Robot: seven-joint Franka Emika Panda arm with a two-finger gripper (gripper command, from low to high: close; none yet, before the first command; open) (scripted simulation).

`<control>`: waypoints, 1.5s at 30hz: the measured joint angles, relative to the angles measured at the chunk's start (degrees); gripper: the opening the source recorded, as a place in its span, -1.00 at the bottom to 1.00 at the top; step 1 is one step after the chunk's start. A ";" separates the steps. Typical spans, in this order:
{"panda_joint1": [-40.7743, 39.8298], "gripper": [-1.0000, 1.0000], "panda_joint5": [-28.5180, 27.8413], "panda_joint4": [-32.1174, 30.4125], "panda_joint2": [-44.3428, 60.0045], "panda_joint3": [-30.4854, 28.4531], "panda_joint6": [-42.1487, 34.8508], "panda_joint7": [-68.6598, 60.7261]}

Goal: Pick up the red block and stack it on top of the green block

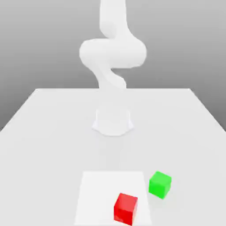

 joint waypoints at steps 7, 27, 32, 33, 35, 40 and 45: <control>-3.24 0.00 -2.39 -2.84 14.92 4.05 5.71 7.89; -3.56 0.00 -4.90 -9.35 56.00 6.47 23.76 25.21; -2.16 -1.00 -6.66 -8.51 61.79 4.72 28.50 26.62; -2.16 -1.00 -6.68 -8.51 61.79 4.73 28.53 26.64; -2.17 -1.00 -6.72 -8.51 61.79 4.74 28.59 26.68; -3.09 -1.00 -4.89 -9.29 56.98 6.01 24.54 25.33; -1.17 -1.00 -1.19 -14.42 46.97 10.24 19.75 25.60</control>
